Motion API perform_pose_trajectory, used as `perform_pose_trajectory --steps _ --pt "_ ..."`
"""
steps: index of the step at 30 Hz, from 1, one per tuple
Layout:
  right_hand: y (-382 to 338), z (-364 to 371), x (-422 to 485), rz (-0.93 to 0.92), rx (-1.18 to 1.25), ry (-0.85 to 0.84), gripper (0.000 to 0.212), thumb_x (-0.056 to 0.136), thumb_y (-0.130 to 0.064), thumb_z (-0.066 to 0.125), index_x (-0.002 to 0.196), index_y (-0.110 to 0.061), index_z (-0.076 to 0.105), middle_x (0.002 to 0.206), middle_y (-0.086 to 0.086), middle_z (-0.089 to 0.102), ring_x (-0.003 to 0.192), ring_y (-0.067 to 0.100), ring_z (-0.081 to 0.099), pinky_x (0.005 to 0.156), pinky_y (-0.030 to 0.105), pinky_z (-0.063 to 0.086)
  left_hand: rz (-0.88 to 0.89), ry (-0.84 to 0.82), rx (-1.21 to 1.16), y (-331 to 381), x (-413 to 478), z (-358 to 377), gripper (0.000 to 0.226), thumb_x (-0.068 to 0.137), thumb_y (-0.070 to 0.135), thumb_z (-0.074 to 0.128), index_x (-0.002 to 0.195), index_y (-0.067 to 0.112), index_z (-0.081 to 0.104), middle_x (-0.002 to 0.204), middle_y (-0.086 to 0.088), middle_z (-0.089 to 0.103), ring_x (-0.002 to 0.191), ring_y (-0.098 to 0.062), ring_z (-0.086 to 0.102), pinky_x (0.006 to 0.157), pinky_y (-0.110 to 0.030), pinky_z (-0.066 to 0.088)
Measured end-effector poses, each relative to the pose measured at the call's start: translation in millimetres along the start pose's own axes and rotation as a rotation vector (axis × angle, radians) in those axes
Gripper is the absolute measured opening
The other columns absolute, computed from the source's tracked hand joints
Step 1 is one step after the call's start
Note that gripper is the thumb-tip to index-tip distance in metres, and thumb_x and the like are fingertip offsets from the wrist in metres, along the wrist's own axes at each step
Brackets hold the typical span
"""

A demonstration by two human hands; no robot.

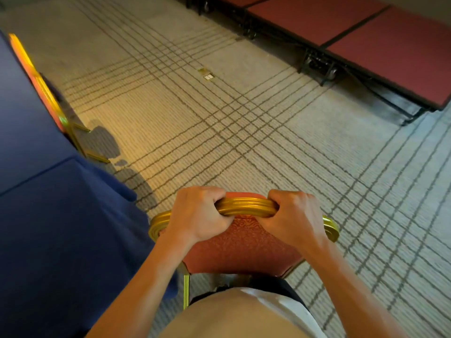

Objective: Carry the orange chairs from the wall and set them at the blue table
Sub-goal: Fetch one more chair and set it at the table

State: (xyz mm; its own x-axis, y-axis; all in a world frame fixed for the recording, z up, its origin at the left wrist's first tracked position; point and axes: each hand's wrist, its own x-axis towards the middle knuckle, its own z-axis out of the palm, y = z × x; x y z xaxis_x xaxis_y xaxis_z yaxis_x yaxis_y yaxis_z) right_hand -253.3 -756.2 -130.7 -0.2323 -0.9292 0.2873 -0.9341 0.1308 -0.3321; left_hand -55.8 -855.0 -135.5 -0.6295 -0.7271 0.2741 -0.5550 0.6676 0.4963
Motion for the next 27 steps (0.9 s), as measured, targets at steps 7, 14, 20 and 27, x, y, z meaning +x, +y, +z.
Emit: perform_pose_trajectory --steps 7,14,20,27 --pt "33.5 39.6 104.8 -0.049 0.024 -0.007 0.045 0.069 -0.050 0.074 0.057 -0.027 0.038 0.046 -0.013 0.031 0.038 0.016 0.043 0.047 0.024 0.030 -0.017 0.029 -0.025 -46.2 94.7 11.6 0.048 0.066 0.029 0.075 0.052 0.041 0.030 0.047 0.017 0.034 0.047 -0.003 0.037 0.049 -0.023 0.026" --pt "77.0 86.4 252.2 -0.128 0.134 -0.072 0.032 0.070 -0.050 0.068 0.063 -0.034 0.041 0.050 -0.010 0.053 0.043 0.015 0.051 0.049 0.024 0.037 -0.107 0.085 0.102 -102.9 211.5 31.0 0.032 0.070 0.038 0.068 0.053 0.027 0.043 0.050 0.011 0.043 0.048 -0.011 0.047 0.046 -0.029 0.038" --pt "92.0 106.5 362.1 -0.201 0.133 -0.117 0.032 0.070 -0.050 0.065 0.059 -0.024 0.050 0.050 -0.012 0.044 0.043 0.012 0.042 0.050 0.024 0.030 -0.178 0.115 0.188 -139.9 294.1 20.2 0.033 0.069 0.034 0.074 0.053 0.018 0.049 0.050 0.006 0.049 0.046 -0.016 0.049 0.045 -0.037 0.043" --pt "86.0 141.8 465.1 -0.293 0.133 -0.178 0.036 0.073 -0.056 0.063 0.060 -0.031 0.041 0.054 -0.006 0.059 0.048 0.021 0.058 0.050 0.027 0.036 -0.242 0.161 0.203 -192.4 364.2 6.8 0.038 0.064 0.031 0.075 0.054 0.028 0.038 0.049 0.009 0.044 0.045 -0.013 0.046 0.044 -0.030 0.037"
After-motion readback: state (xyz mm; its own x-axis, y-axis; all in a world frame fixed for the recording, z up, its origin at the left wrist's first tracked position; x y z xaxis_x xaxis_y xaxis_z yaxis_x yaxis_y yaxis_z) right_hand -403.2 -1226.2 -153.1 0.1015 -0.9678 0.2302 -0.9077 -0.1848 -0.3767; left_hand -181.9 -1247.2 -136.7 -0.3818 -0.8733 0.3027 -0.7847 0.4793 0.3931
